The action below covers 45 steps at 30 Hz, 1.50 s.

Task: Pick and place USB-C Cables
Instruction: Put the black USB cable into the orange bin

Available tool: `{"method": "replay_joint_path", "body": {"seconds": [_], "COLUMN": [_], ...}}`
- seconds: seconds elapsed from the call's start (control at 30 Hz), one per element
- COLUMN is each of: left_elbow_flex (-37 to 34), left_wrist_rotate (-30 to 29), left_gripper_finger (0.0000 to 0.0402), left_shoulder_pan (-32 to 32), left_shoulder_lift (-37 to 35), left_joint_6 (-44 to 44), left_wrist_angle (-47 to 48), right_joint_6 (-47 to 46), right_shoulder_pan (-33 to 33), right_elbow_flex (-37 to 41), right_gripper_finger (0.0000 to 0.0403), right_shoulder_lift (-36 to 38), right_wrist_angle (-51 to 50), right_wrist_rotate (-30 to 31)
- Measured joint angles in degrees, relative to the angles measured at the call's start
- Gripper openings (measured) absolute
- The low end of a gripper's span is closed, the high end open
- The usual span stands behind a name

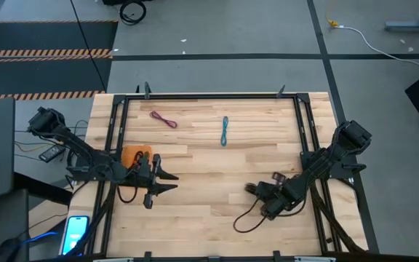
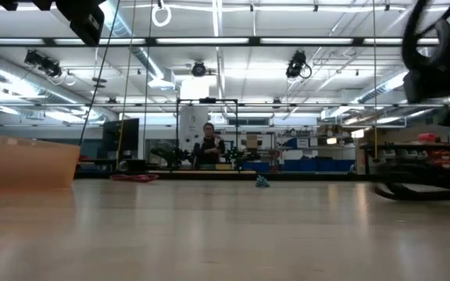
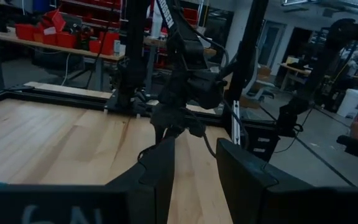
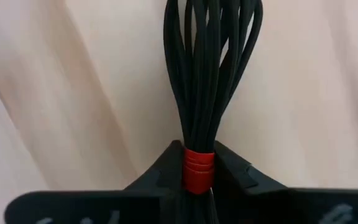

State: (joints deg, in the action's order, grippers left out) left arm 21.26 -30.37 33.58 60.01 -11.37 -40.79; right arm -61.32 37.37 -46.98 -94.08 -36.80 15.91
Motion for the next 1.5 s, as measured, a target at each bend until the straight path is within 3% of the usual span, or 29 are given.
{"method": "replay_joint_path", "body": {"seconds": [0.4,0.6,0.7,0.83,1.03,1.2,1.5], "left_elbow_flex": [0.0,0.0,0.0,0.0,0.0,0.0,0.0], "left_wrist_rotate": [-2.29,-3.06,-3.04,-2.91,-1.88,-0.63,1.61], "left_gripper_finger": [0.0126,0.0126,0.0126,0.0126,0.0131,0.0183,0.029], "left_shoulder_pan": [-0.01,-0.01,-0.01,-0.01,-0.01,-0.29,-6.01], "left_shoulder_lift": [0.0,0.0,0.0,0.0,0.02,0.06,1.39], "left_joint_6": [0.71,0.69,1.89,5.6,12.48,18.35,14.8], "left_wrist_angle": [-0.43,-0.5,-0.51,-0.72,-1.88,-4.21,-7.83], "right_joint_6": [17.27,38.74,50.85,61.45,61.49,60.22,62.72], "right_shoulder_pan": [-4.62,-7.42,-7.84,-9.19,-12.96,-15.01,-16.5], "right_elbow_flex": [-8.52,-14.4,-16.78,-18.0,-18.01,-18.01,-18.01], "right_gripper_finger": [0.006,0.006,0.006,0.006,0.006,0.006,0.006], "right_shoulder_lift": [0.19,0.23,0.24,0.35,0.35,0.35,-4.42], "right_wrist_angle": [8.27,25.12,36.3,50.52,54.15,55.17,62.4], "right_wrist_rotate": [22.9,25.6,24.65,17.31,9.94,6.52,2.37]}}
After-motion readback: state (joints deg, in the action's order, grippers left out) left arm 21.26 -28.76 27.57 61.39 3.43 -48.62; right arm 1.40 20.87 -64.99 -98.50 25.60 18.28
